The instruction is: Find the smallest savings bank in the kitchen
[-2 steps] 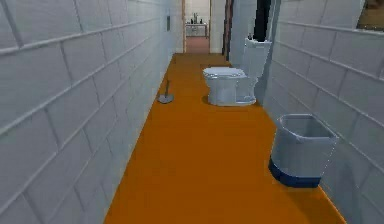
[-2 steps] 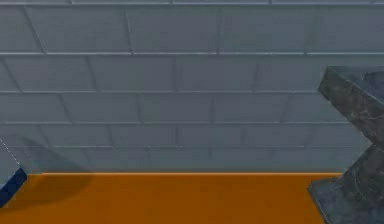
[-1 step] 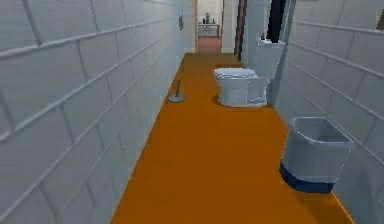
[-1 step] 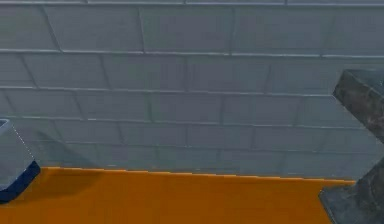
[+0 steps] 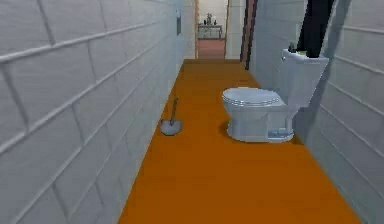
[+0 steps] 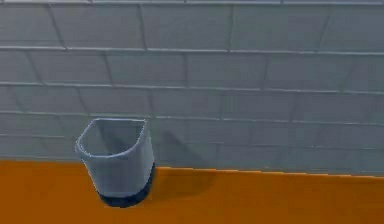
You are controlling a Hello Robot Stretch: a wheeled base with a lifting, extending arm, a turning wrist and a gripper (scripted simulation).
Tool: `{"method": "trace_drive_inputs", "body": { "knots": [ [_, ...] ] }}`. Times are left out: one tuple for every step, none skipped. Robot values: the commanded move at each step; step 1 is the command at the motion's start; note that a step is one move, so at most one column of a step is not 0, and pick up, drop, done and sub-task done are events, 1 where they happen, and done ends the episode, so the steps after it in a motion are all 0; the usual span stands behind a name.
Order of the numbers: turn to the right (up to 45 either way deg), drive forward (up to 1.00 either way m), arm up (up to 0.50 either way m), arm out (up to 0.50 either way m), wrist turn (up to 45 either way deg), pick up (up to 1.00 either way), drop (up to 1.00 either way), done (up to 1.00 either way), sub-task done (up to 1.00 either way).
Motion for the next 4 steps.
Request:
{"method": "trace_drive_inputs", "body": {
  "knots": [
    [0.0, 1.0, 0.0, 0.0, 0.0, 0.0, 0.0, 0.0, 0.0],
    [0.0, 1.0, 0.0, 0.0, 0.0, 0.0, 0.0, 0.0, 0.0],
    [-27.0, 0.0, 0.0, 0.0, 0.0, 0.0, 0.0, 0.0, 0.0],
    [0.0, 0.05, 0.0, 0.0, 0.0, 0.0, 0.0, 0.0, 0.0]
  ]
}}
